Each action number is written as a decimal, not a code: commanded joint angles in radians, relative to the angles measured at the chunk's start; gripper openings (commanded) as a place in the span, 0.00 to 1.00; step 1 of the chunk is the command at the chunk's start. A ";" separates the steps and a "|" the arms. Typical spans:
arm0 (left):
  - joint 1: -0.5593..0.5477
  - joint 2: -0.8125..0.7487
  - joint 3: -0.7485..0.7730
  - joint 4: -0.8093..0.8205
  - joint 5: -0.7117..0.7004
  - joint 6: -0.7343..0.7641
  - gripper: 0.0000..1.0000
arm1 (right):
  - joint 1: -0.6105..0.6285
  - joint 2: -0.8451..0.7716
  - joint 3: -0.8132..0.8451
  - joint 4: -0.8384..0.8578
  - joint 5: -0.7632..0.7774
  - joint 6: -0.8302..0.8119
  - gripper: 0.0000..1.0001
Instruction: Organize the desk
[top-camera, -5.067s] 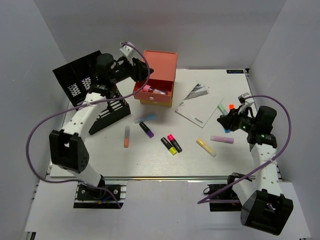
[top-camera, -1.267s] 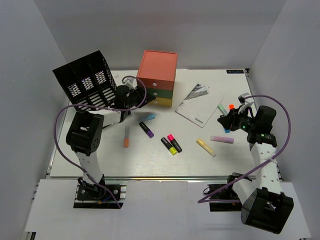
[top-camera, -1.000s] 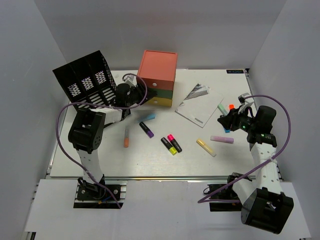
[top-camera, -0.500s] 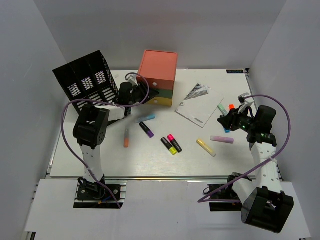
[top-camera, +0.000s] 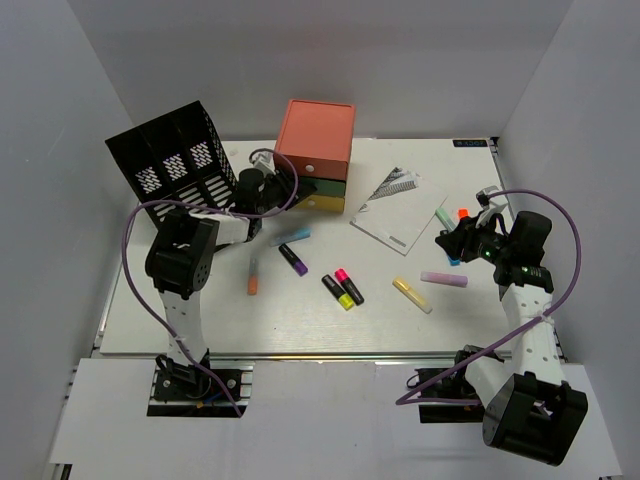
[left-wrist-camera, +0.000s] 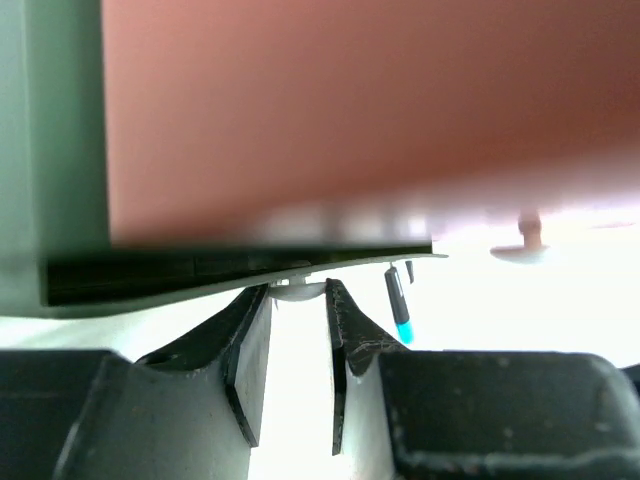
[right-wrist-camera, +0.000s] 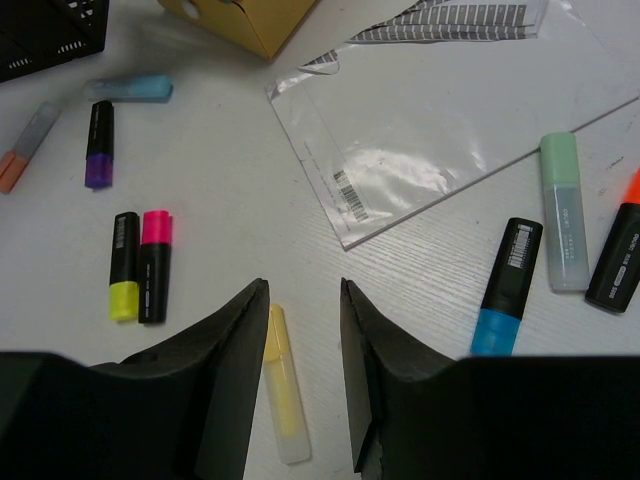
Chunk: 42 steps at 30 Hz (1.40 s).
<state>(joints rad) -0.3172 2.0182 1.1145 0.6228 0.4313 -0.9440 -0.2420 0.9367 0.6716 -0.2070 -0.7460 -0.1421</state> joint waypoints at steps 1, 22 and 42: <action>0.000 -0.067 -0.056 0.023 0.035 0.011 0.22 | -0.002 -0.001 -0.003 0.020 -0.001 -0.014 0.41; 0.000 -0.256 -0.234 -0.041 0.089 0.056 0.71 | -0.003 0.007 -0.004 0.015 -0.024 -0.037 0.49; 0.036 -0.817 -0.473 -0.492 0.162 0.235 0.98 | 0.069 0.024 0.016 -0.140 -0.329 -0.338 0.17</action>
<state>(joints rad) -0.2932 1.2724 0.6617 0.2317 0.5804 -0.7647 -0.2024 0.9730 0.6716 -0.3180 -1.0027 -0.4095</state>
